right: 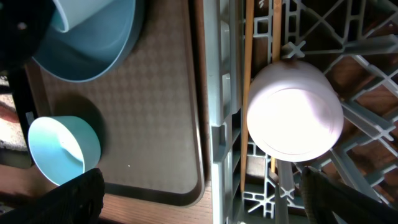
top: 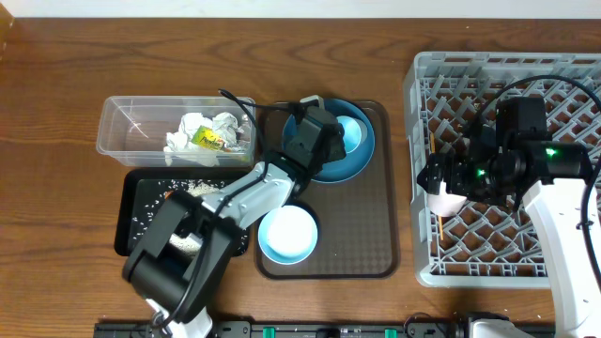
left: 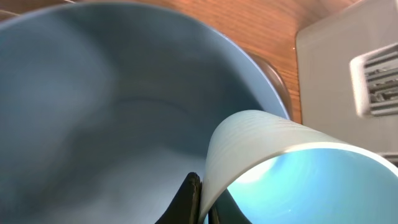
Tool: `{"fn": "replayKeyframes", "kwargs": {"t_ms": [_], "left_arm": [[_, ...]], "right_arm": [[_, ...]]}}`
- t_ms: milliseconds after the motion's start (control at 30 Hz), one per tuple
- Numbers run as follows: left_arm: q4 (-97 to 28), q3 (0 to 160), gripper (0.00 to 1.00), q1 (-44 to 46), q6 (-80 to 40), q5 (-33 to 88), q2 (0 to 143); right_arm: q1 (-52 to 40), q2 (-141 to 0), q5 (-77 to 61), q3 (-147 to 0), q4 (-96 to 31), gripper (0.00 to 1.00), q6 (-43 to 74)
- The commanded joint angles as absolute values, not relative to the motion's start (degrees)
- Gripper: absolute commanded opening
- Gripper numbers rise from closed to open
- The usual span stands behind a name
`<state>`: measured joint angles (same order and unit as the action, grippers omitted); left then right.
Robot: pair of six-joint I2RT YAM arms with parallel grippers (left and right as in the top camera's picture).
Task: Sort waste into correct bins and load items into the dishwasher rack
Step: 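Reach left gripper to the blue cup on the blue plate and grasp it, then lift the blue cup with left gripper and pass it to right gripper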
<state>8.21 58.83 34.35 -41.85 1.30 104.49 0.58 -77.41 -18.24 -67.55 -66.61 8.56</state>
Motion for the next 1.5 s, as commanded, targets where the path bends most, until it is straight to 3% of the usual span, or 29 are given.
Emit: {"fn": "replayKeyframes", "kwargs": {"t_ms": [0, 233, 600, 1000, 1167, 1467], "left_arm": [[6.2, 58.7, 0.06, 34.3, -41.4, 1.5, 98.3], [-2.0, 58.7, 0.06, 29.8, -39.8, 24.3, 86.7], [-16.0, 58.7, 0.06, 16.3, -25.2, 66.6, 77.4], [-24.8, 58.7, 0.06, 16.0, -19.1, 69.5, 77.5], [-24.8, 58.7, 0.06, 17.2, -19.1, 70.1, 77.5], [-27.0, 58.7, 0.06, 17.6, -19.1, 70.9, 77.5]], "right_arm": [[0.7, -77.5, -18.7, -68.6, -66.6, 0.99, 8.5], [0.7, -77.5, -18.7, -68.6, -66.6, 0.99, 8.5], [0.7, -77.5, -18.7, -68.6, -66.6, 0.99, 8.5], [0.7, -77.5, -19.0, -68.6, -66.8, 0.99, 10.8], [0.7, -77.5, -27.3, -68.6, -73.3, 0.99, 14.2], [0.7, -77.5, -62.8, -68.6, -80.1, 0.94, -25.7]]}}
